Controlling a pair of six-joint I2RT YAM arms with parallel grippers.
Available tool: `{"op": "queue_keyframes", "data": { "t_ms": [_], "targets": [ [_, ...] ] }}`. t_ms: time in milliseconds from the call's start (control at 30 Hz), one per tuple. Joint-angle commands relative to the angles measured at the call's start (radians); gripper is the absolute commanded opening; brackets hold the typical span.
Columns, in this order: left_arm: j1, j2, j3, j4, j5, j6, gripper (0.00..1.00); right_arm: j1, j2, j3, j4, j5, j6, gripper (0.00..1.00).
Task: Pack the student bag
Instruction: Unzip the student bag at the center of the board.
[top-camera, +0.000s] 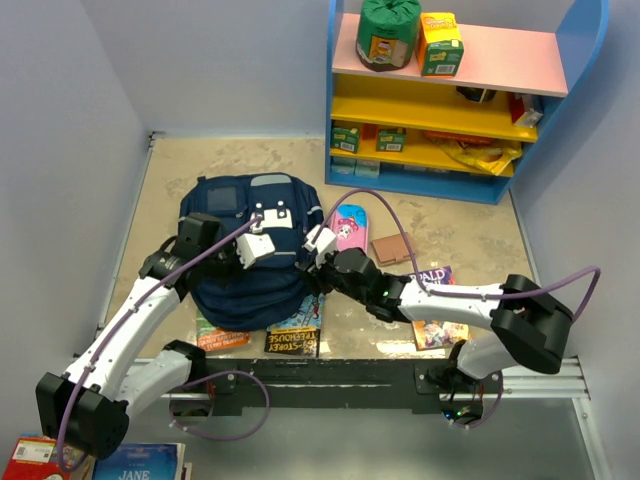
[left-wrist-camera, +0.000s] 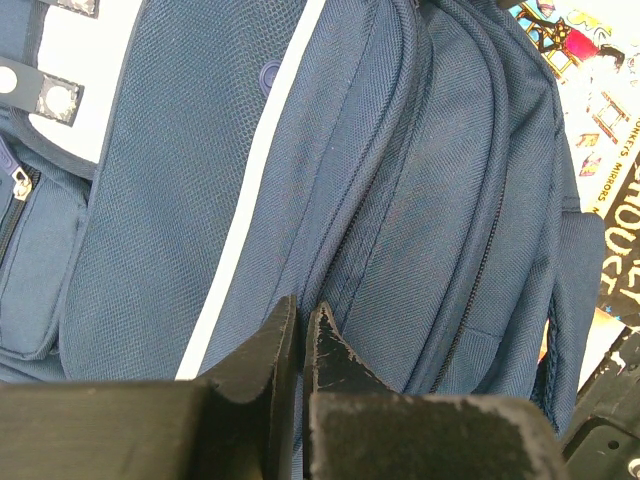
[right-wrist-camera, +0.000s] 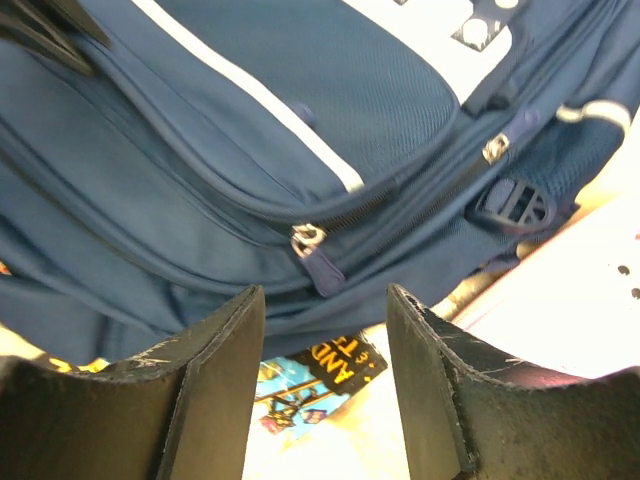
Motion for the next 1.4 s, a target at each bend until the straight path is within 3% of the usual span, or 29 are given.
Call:
{"op": "queue_keyframes", "data": {
  "t_ms": [0,167,367,567,733,1167,1233,1267,1367],
  "targets": [
    [0.001,-0.017,0.057,0.045,0.024,0.001,0.0,-0.021,0.013,-0.019,0.083,-0.049,-0.004,0.55],
    [0.001,-0.011,0.062,0.043,0.026,0.006,0.0,-0.038,0.056,-0.023,0.133,-0.09,-0.004,0.54],
    [0.001,0.0,0.069,0.045,0.026,0.003,0.0,-0.04,0.107,-0.031,0.173,-0.138,0.011,0.45],
    [0.001,0.011,0.084,0.031,0.035,0.006,0.0,-0.04,0.118,-0.049,0.185,-0.13,0.026,0.24],
    [0.001,0.038,0.088,0.025,0.069,-0.008,0.0,-0.04,0.075,-0.026,0.137,-0.086,0.033,0.0],
    [-0.003,0.051,0.075,0.057,0.109,-0.062,0.0,-0.037,0.018,-0.017,0.067,-0.076,0.099,0.0],
    [-0.003,0.051,0.08,0.052,0.107,-0.058,0.0,-0.037,0.01,-0.025,0.057,-0.067,0.097,0.17],
    [-0.003,0.048,0.08,0.049,0.107,-0.057,0.0,-0.037,0.006,-0.037,0.06,-0.037,0.094,0.36],
    [-0.003,0.043,0.078,0.042,0.11,-0.049,0.0,-0.04,-0.01,-0.059,0.089,-0.009,0.083,0.49]
  ]
}}
